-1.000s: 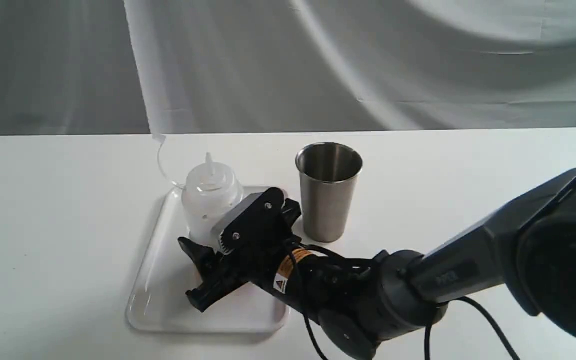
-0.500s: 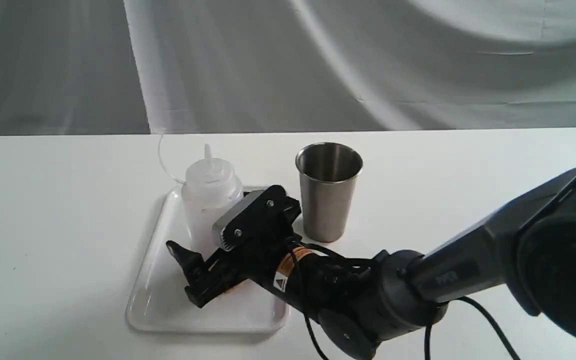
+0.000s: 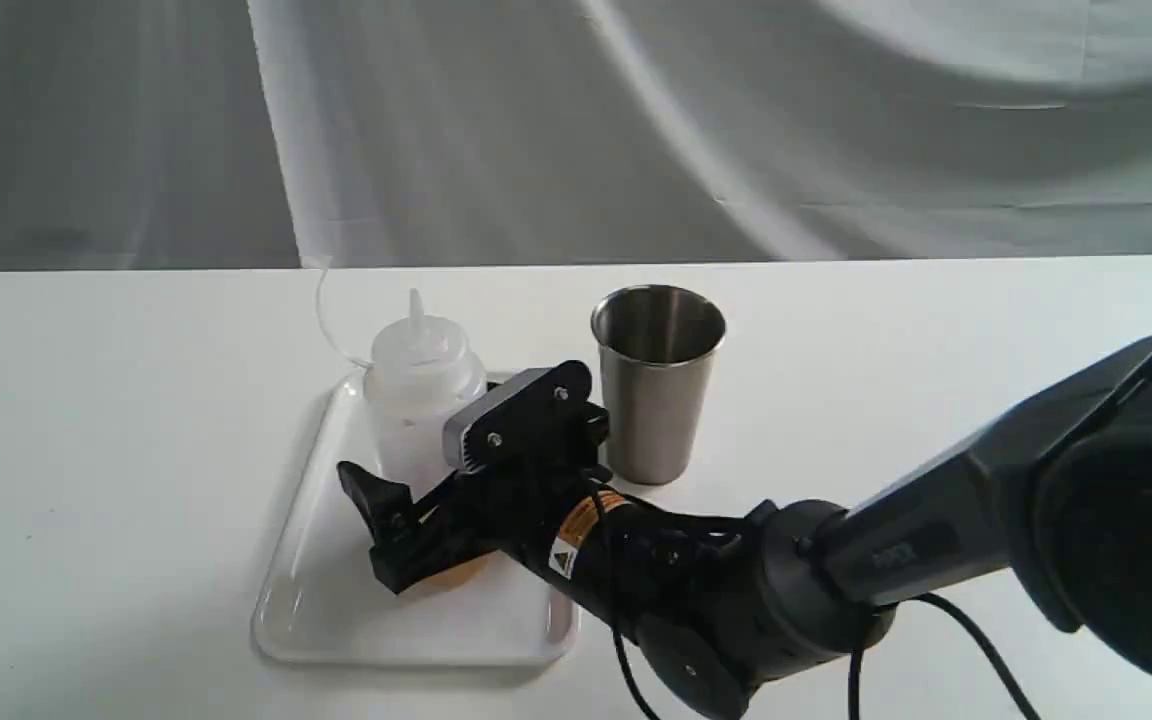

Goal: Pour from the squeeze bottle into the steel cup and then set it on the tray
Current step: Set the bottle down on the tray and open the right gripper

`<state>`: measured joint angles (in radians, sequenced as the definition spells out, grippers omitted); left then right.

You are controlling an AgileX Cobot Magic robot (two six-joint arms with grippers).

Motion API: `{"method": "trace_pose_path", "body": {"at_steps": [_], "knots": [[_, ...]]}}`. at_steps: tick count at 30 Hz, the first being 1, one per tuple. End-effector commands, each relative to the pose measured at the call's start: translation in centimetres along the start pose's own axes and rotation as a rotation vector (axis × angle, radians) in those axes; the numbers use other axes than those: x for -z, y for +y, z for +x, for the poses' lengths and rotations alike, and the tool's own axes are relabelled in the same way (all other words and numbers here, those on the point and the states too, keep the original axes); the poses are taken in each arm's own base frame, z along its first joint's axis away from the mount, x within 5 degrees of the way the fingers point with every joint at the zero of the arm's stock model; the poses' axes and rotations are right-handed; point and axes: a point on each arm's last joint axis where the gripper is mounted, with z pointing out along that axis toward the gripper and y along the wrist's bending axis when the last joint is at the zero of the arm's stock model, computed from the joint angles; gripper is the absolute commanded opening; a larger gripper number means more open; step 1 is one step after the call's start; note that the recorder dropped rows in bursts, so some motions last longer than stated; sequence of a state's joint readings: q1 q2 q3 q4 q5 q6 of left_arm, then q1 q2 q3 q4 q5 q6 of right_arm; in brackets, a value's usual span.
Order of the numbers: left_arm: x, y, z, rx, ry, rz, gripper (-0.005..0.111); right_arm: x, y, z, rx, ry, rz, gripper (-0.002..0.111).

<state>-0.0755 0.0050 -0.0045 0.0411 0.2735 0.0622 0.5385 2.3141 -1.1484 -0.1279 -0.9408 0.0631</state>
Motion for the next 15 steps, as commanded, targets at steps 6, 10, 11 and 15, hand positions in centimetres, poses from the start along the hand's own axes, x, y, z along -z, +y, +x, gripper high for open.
{"method": "trace_pose_path", "body": {"at_steps": [6,10,11,15], "knots": [[0.0,0.0,0.0,0.001,-0.009,0.005,0.008,-0.1,0.5,-0.5,0.053,-0.001,-0.052,0.098],[0.0,0.0,0.0,0.001,-0.009,0.005,0.008,0.0,0.5,-0.8,0.126,0.032,-0.05,0.098],[0.0,0.0,0.0,0.001,-0.009,0.005,0.008,0.1,0.5,-1.0,0.128,0.03,-0.05,0.098],[0.0,0.0,0.0,0.001,-0.009,0.005,0.008,1.1,0.6,-1.1,0.129,0.028,-0.049,0.098]]}}
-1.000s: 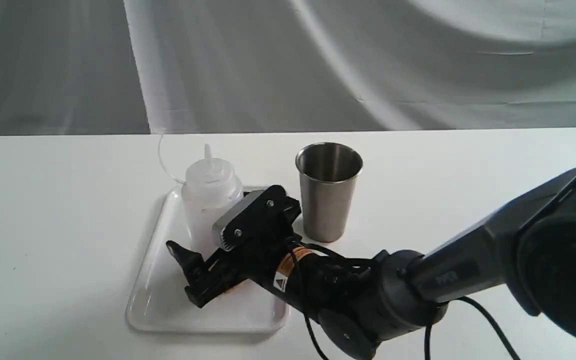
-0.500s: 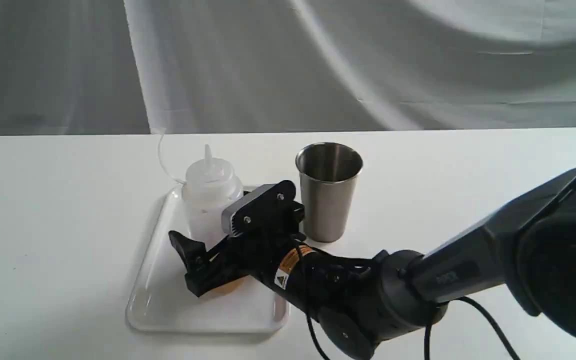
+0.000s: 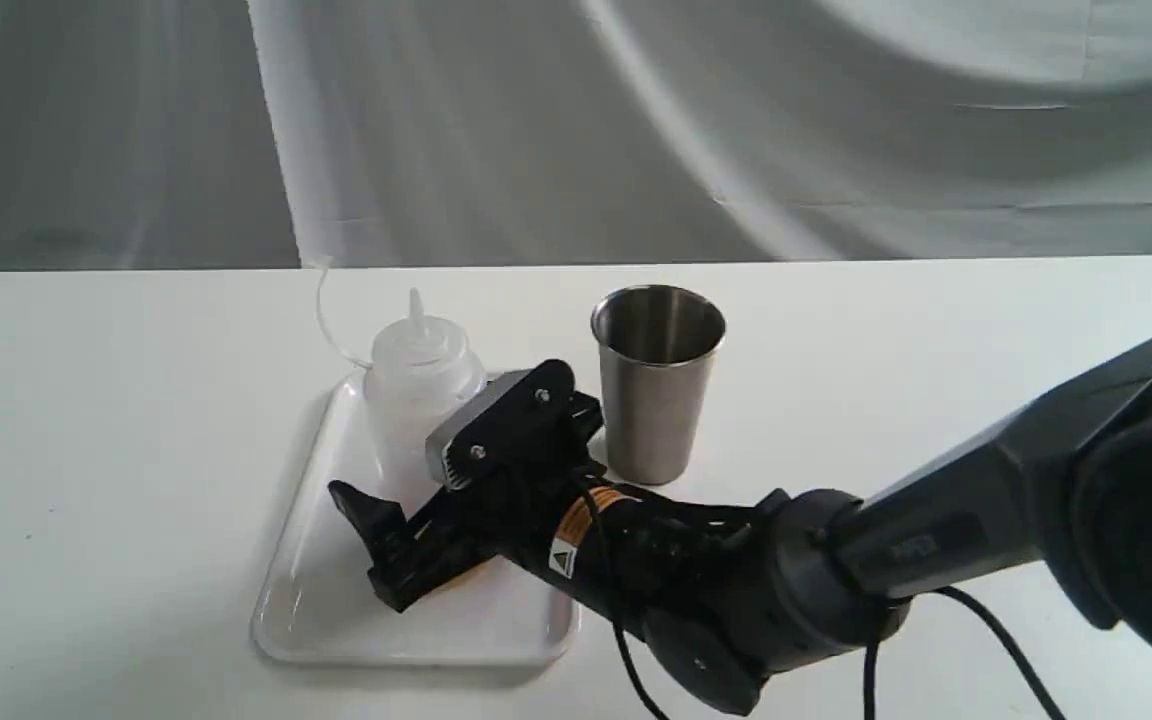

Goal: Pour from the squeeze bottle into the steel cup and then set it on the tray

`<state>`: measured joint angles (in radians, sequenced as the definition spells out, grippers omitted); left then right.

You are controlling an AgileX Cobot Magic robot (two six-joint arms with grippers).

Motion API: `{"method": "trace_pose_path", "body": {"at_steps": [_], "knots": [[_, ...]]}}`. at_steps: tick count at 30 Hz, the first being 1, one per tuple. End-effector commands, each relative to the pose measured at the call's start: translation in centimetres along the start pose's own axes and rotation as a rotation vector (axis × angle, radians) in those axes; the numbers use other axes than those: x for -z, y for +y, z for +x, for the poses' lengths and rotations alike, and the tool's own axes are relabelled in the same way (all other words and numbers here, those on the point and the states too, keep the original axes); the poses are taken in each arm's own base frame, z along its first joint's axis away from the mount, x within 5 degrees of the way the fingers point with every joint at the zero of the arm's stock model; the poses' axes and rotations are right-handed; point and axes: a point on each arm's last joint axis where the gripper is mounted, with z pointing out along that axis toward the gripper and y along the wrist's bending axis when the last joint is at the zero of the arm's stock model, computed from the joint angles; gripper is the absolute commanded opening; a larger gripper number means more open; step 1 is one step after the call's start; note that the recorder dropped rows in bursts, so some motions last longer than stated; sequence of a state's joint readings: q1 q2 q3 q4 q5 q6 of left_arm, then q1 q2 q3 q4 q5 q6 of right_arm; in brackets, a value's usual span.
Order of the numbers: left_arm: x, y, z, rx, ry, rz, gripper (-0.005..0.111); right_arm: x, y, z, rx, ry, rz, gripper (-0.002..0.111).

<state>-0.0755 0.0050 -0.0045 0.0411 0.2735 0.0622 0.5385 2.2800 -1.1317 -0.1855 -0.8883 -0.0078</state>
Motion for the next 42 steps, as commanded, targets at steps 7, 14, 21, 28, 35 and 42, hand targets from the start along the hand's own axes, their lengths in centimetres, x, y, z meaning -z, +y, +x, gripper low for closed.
{"method": "trace_pose_path", "body": {"at_steps": [7,14,21,28,35,42], "knots": [[0.0,0.0,0.0,0.001,-0.009,0.005,0.008,2.8,0.4,-0.4,0.037,0.0,-0.007,0.098],[0.0,0.0,0.0,0.001,-0.009,0.005,0.008,5.3,0.7,-1.1,0.065,0.003,-0.01,0.098],[0.0,0.0,0.0,0.001,-0.009,0.005,0.008,8.5,1.0,-2.4,0.105,0.01,-0.004,0.098],[0.0,0.0,0.0,0.001,-0.009,0.005,0.008,11.4,0.8,-4.8,0.112,-0.037,0.038,0.098],[0.0,0.0,0.0,0.001,-0.009,0.005,0.008,14.3,0.5,-7.3,0.092,-0.077,0.085,0.098],[0.0,0.0,0.0,0.001,-0.009,0.005,0.008,16.7,0.2,-9.8,0.074,-0.04,0.114,0.098]]}}
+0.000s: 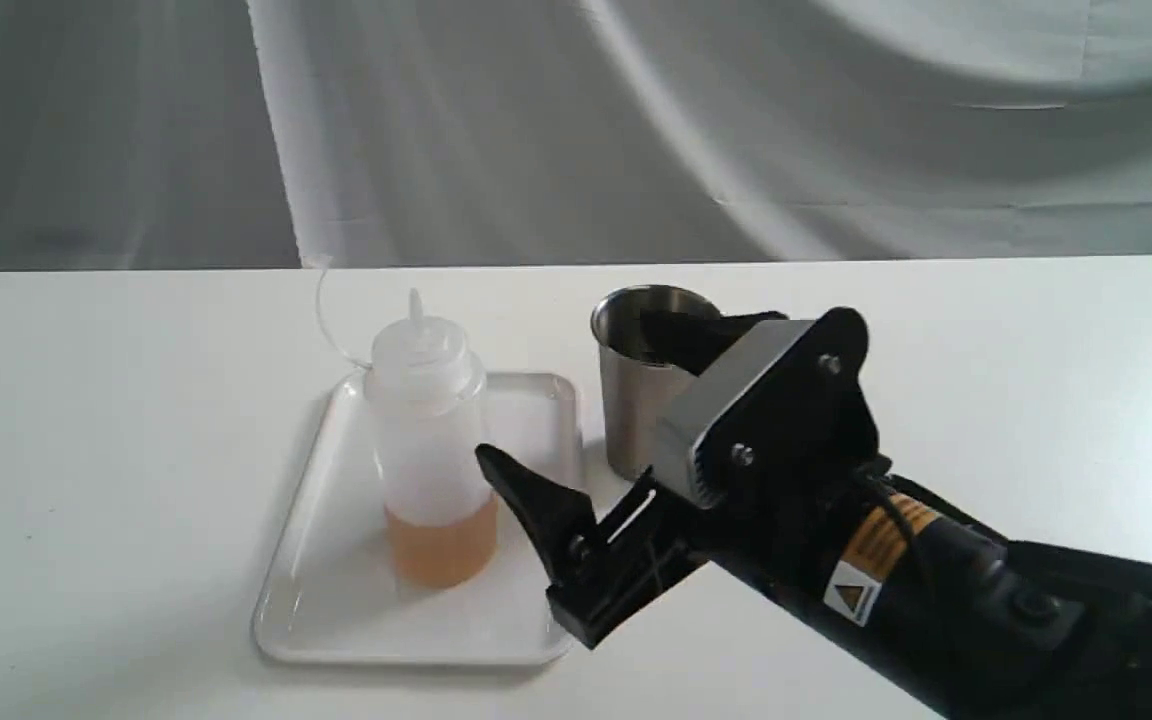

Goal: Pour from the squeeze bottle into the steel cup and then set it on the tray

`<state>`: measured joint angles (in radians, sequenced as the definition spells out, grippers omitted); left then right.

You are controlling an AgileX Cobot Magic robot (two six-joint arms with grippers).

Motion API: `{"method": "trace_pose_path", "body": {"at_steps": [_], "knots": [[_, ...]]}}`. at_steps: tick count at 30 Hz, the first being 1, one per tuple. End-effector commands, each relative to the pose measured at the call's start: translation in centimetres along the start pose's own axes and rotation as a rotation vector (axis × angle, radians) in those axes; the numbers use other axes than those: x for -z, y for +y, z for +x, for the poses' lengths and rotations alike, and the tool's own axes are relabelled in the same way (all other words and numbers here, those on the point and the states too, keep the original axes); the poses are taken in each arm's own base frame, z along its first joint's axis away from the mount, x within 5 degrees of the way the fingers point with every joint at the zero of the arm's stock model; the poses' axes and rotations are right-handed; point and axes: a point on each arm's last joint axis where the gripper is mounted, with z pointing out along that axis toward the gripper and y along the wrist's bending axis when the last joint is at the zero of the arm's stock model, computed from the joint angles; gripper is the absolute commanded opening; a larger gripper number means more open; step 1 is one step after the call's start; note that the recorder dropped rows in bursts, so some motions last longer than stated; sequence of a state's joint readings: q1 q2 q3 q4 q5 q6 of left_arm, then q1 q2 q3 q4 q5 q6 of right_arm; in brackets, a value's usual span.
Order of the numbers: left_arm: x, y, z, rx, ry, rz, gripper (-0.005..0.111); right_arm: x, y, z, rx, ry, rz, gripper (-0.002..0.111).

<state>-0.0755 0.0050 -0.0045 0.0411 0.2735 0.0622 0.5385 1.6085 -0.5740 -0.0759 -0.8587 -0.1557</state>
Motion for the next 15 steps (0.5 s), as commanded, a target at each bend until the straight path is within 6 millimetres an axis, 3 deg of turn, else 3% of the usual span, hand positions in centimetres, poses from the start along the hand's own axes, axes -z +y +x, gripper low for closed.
{"method": "trace_pose_path", "body": {"at_steps": [1,9,13,15], "knots": [[0.0,0.0,0.0,0.001,-0.009,0.005,0.008,1.1,-0.3,-1.2,-0.011,0.034,0.014,0.098],[0.0,0.0,0.0,0.001,-0.009,0.005,0.008,3.0,-0.8,-3.2,-0.008,0.086,0.013,0.095],[0.0,0.0,0.0,0.001,-0.009,0.005,0.008,3.9,-0.9,-3.7,-0.007,0.087,0.015,0.072],[0.0,0.0,0.0,0.001,-0.009,0.005,0.008,4.4,-0.9,-3.8,-0.013,0.077,0.017,0.048]]}}
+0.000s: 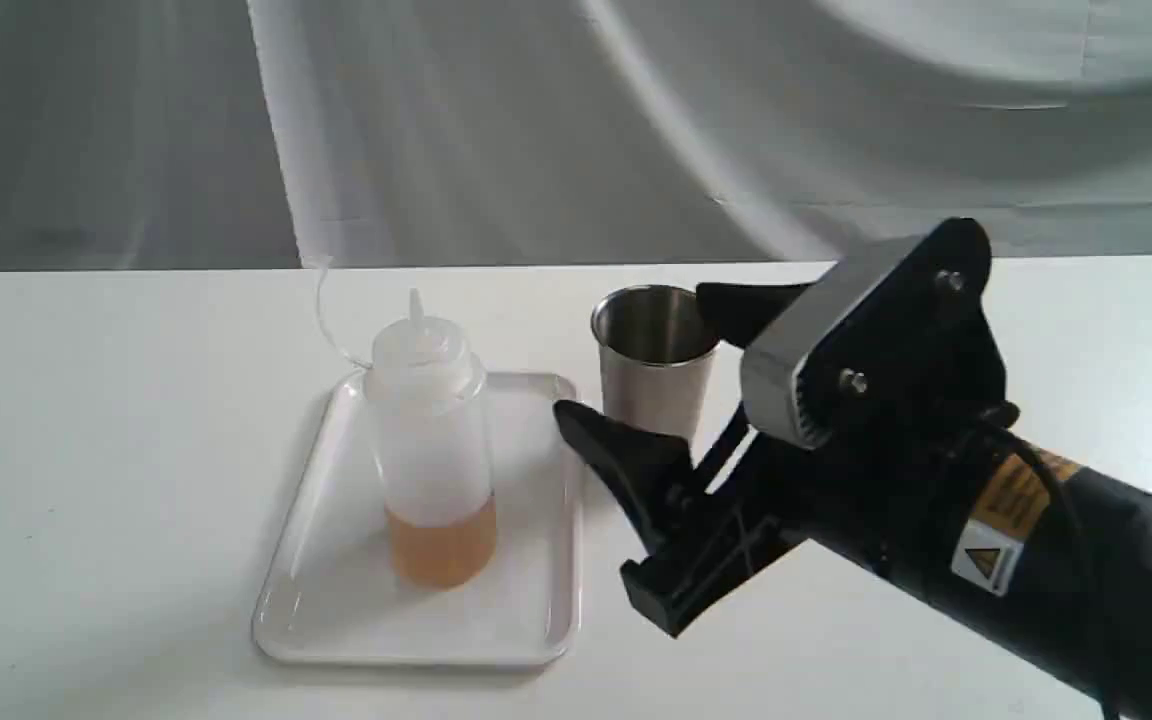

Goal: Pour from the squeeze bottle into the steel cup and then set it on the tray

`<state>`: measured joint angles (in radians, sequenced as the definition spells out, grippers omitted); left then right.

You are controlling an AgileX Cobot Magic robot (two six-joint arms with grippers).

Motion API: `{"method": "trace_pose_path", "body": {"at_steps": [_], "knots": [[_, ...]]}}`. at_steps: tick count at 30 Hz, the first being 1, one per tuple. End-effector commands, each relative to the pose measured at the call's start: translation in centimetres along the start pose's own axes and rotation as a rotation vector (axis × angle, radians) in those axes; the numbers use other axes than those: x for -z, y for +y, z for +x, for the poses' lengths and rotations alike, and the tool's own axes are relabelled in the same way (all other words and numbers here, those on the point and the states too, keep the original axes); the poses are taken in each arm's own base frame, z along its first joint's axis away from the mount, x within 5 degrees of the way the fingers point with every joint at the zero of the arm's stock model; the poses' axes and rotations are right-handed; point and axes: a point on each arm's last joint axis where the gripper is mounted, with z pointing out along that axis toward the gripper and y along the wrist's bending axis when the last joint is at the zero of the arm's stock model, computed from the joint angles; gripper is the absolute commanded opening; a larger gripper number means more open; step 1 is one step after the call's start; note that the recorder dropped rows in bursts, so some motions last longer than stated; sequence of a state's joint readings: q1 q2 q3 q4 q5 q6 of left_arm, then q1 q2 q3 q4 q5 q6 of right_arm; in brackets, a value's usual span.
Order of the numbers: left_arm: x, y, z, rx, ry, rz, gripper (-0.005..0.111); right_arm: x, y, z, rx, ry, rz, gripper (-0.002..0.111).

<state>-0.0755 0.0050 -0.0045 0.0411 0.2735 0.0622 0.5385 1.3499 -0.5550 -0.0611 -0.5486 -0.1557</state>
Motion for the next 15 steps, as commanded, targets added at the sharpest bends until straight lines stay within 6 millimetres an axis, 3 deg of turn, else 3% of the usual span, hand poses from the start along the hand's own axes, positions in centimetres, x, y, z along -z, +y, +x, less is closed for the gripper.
{"method": "trace_pose_path", "body": {"at_steps": [1,4,5,15], "knots": [[0.0,0.0,0.0,0.001,-0.009,0.005,0.008,0.9,-0.1,0.0,-0.015,0.003,0.006,0.041],[0.0,0.0,0.0,0.001,-0.009,0.005,0.008,1.7,0.0,0.1,-0.045,-0.002,0.008,0.006],[0.0,0.0,0.0,0.001,-0.009,0.005,0.008,2.0,0.0,0.2,-0.063,-0.002,0.009,0.0],[0.0,0.0,0.0,0.001,-0.009,0.005,0.008,4.8,-0.5,1.1,-0.09,0.009,0.048,0.0]]}}
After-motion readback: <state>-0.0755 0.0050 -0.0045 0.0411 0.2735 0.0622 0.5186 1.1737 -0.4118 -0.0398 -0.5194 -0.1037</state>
